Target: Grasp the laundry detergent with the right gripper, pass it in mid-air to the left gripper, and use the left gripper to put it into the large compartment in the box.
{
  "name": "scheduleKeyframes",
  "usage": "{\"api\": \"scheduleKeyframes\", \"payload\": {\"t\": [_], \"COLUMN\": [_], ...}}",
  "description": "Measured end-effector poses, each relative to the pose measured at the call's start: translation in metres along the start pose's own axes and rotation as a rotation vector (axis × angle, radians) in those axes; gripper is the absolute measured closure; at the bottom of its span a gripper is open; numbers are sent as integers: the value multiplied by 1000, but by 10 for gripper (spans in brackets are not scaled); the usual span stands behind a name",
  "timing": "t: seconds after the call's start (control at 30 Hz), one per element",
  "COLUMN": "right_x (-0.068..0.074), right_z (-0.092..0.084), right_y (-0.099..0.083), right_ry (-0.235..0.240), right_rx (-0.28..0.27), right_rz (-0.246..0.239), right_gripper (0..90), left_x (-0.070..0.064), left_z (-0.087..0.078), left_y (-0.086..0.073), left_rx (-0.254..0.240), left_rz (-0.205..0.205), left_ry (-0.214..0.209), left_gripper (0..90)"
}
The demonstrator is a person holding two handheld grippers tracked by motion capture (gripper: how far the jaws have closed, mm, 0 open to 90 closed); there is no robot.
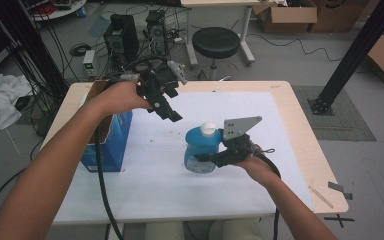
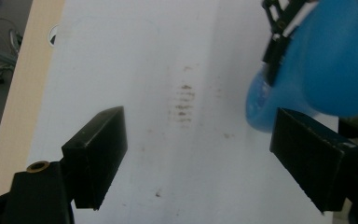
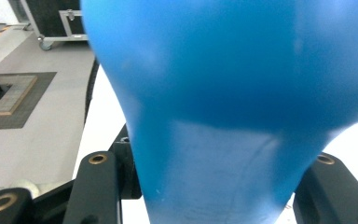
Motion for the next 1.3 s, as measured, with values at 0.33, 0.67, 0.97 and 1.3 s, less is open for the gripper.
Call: {"api": "scheduleKeyframes", "payload": {"t": [0.33, 0.67, 0.97, 1.3], "right_x": [-13, -15, -5, -2], "right_z": [-21, -28, -25, -20], "right_y": [2, 4, 12, 17], "right_ry": [-16, -4, 67, 111], "right_rx": [1, -11, 2, 39], "right_rz": [6, -11, -72, -102], "right_gripper": [453, 453, 453, 453], "left_x": [-31, -55, -69, -78], "left_z": [-8, -9, -11, -13], "left_y": [15, 37, 52, 57], "left_rx": [30, 65, 82, 90], "left_rz": [65, 128, 158, 171], "left_ry": [-36, -69, -104, -115], "left_gripper": [185, 183, 183, 181]}}
Point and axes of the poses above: each handheld gripper's, and its own axes: z roughly forward along the jaws, y roughly out of its top, x roughly to its left, the point moved 9 cm from there along z, roughly forward along the jaws, and after that the axes turned 2 degrees about z, right-handed, at the moved point
